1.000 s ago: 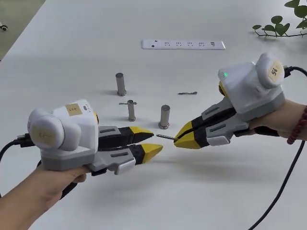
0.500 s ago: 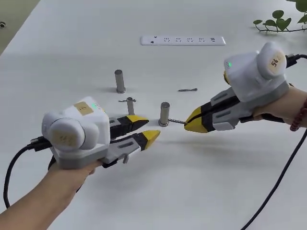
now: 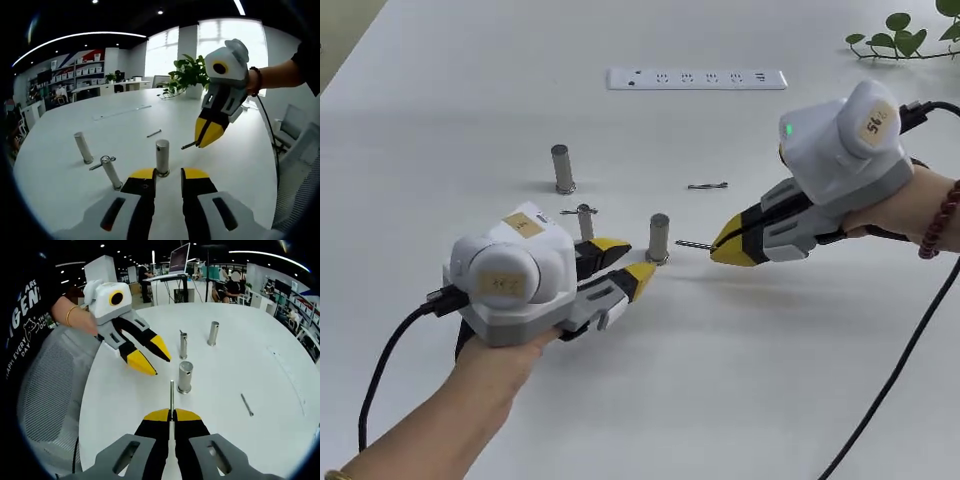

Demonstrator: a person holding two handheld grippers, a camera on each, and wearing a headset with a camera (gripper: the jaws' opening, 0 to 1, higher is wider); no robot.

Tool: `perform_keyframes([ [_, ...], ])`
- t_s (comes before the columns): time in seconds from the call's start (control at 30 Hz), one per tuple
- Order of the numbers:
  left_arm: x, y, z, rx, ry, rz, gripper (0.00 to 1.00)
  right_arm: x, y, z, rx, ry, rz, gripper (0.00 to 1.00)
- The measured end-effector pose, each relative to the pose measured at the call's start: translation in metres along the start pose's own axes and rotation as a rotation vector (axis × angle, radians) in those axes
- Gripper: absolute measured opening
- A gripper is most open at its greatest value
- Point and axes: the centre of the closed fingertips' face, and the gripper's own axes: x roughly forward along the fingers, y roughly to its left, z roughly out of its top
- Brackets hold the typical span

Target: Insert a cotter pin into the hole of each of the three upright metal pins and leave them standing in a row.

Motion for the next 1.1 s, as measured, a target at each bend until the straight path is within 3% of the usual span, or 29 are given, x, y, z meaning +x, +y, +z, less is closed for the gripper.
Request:
perform_keyframes([
  [0.2,0.01,0.002,-0.001,-0.002,0.019,0.012,0.19,0.001,-0.007,-0.005,-0.035,0.034,-0.004,0.0],
  [0.53,0.026,0.009,0.001,-0.001,0.036,0.05,0.2,0.002,-0.019,-0.003,-0.045,0.03,-0.008,0.0],
  [0.7,0.034,0.008,-0.001,-0.026,0.047,0.053,0.19,0.003,-0.023,0.0,-0.054,0.026,-0.009,0.0],
  [1.1,0.041,0.01,-0.008,-0.055,0.072,0.088,0.17,0.006,-0.028,0.002,-0.068,0.015,0.001,0.0],
])
